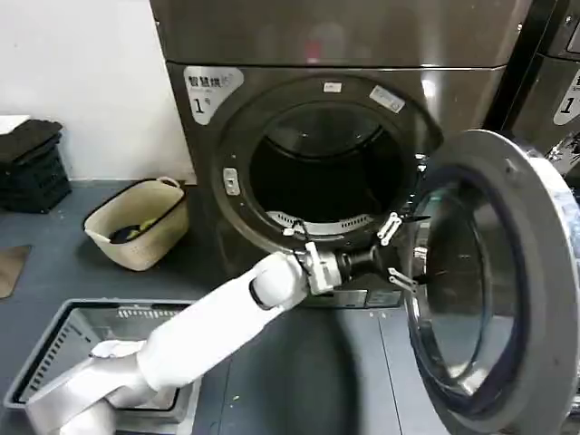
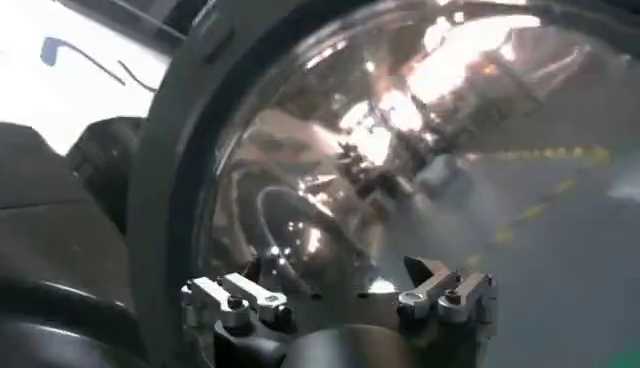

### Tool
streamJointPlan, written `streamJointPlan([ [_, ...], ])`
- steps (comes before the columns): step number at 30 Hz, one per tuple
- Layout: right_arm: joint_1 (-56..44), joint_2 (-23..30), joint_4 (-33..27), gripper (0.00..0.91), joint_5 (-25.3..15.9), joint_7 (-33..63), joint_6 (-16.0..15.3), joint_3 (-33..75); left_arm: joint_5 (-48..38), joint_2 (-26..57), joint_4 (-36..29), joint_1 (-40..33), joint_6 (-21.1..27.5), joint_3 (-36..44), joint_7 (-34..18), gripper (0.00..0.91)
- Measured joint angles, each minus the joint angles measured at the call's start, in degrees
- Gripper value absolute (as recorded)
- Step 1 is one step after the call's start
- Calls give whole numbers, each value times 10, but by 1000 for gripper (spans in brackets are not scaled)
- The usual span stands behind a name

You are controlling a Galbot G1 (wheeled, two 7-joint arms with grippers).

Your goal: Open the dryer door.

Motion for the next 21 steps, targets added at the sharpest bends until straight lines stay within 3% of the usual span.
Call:
streamJointPlan([
  [21, 3, 0, -53, 907, -69, 34, -27, 45, 43, -104, 105, -23, 13, 11, -12, 907],
])
